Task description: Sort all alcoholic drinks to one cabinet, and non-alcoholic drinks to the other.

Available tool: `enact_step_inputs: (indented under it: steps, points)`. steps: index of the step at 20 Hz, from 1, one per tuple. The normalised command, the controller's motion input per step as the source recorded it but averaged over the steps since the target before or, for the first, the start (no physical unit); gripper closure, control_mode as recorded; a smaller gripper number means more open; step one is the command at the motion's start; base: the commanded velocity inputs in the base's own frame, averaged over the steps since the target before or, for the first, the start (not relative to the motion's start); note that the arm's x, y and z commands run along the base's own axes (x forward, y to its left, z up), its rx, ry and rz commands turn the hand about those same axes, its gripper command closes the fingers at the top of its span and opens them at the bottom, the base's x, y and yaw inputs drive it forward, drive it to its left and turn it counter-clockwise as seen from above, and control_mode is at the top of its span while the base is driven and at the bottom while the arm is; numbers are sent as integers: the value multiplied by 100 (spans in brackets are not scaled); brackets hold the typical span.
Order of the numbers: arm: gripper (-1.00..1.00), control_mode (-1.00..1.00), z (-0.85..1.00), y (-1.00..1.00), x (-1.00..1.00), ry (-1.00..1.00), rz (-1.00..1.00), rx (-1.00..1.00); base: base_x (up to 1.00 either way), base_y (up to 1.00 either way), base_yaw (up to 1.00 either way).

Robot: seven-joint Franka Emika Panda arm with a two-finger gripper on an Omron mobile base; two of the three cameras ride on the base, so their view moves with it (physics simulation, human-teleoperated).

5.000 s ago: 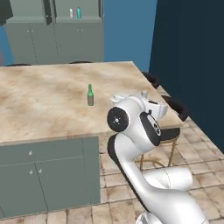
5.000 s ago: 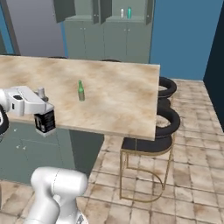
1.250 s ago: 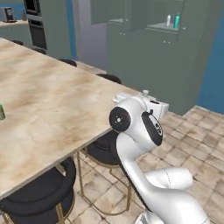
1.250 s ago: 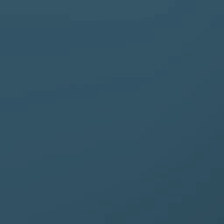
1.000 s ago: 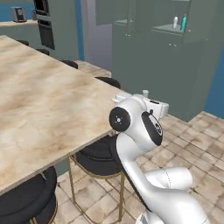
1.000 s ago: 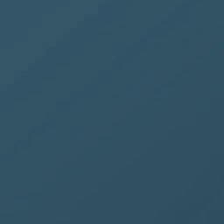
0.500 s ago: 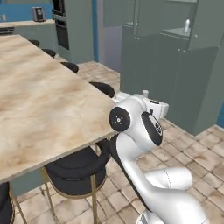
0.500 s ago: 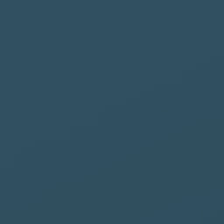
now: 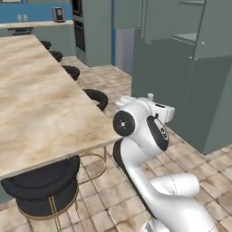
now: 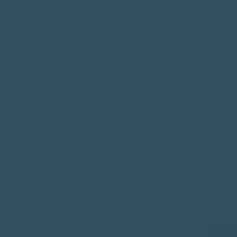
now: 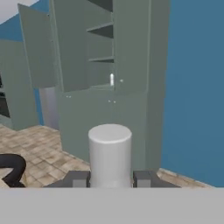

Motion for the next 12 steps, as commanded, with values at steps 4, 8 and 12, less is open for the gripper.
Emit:
enact_step_inputs:
  steps: [4,8,12]
  points:
    - [100,100,0,0,0,0,0,0,43,-71,28]
    - [100,100,0,0,0,0,0,0,52,-63,27]
    - [100,100,0,0,0,0,0,0,60,-54,25]
